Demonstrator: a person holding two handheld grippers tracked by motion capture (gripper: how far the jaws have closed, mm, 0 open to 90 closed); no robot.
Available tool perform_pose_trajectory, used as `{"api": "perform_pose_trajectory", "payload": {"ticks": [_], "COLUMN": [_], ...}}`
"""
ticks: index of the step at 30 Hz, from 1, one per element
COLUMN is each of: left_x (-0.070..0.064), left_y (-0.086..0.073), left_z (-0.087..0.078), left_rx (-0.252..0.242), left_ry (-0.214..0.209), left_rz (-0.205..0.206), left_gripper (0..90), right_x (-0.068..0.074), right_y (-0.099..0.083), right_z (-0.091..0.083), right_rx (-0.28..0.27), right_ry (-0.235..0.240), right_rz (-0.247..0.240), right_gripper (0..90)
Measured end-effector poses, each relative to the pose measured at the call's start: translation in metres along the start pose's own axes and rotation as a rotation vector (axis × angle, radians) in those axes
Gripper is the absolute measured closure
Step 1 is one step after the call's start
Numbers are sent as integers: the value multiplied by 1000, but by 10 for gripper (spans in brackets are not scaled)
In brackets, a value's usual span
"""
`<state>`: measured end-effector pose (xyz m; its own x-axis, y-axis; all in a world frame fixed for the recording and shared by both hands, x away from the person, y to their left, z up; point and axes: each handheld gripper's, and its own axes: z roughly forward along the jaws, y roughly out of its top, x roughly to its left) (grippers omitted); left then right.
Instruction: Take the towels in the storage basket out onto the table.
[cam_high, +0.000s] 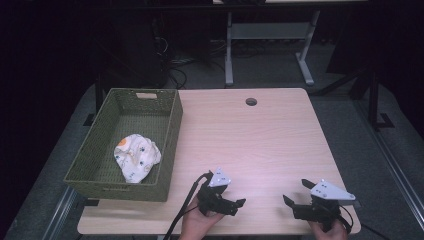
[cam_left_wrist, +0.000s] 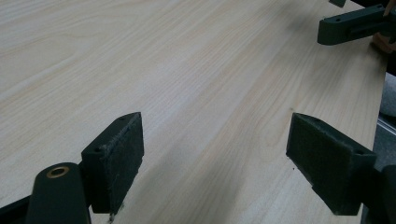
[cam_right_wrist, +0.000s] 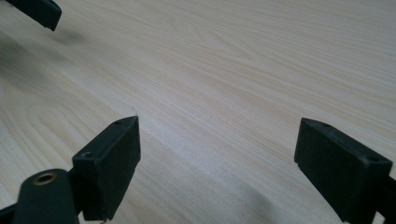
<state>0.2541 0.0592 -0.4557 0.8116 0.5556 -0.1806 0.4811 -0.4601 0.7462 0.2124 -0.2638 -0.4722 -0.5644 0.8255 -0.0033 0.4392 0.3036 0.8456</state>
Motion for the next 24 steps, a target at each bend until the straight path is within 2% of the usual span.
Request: {"api": "perform_pose_trajectory", "payload": {"ticks": [5,6,7,11,12,15,19,22,23,24], "left_x": [6,11,11,24,29,33,35,39,40,42], "left_y": [8,12,12,19,22,28,37,44,47,49], "left_z": [1,0,0,0,1,1,-6,-14,-17,-19], "left_rx": [5,2,2,19,9,29,20,-3,-7,-3], "left_ry": [-5,2,2,26,30,44,45,22,20,25], "left_rz": [-13,-33,-33,-76,-103,-116,-114,-129,-141,-137], "left_gripper": [186,183,183,184,194,191,192,192,192,192], "right_x": [-1,-1,-1,-1,-1,0,-1,-1,-1,-1], "right_y": [-1,-1,-1,0,0,0,0,1,1,1], "right_z": [0,0,0,1,0,-1,-1,-1,-1,-1], "right_rx": [1,1,1,-3,-5,-6,-6,-8,-9,-8], "right_ry": [-1,-2,-2,-3,-4,-6,-3,-2,-2,-3], "right_rz": [8,7,7,9,9,14,11,12,13,14], "right_gripper": [140,140,140,140,140,140,140,140,140,140]}}
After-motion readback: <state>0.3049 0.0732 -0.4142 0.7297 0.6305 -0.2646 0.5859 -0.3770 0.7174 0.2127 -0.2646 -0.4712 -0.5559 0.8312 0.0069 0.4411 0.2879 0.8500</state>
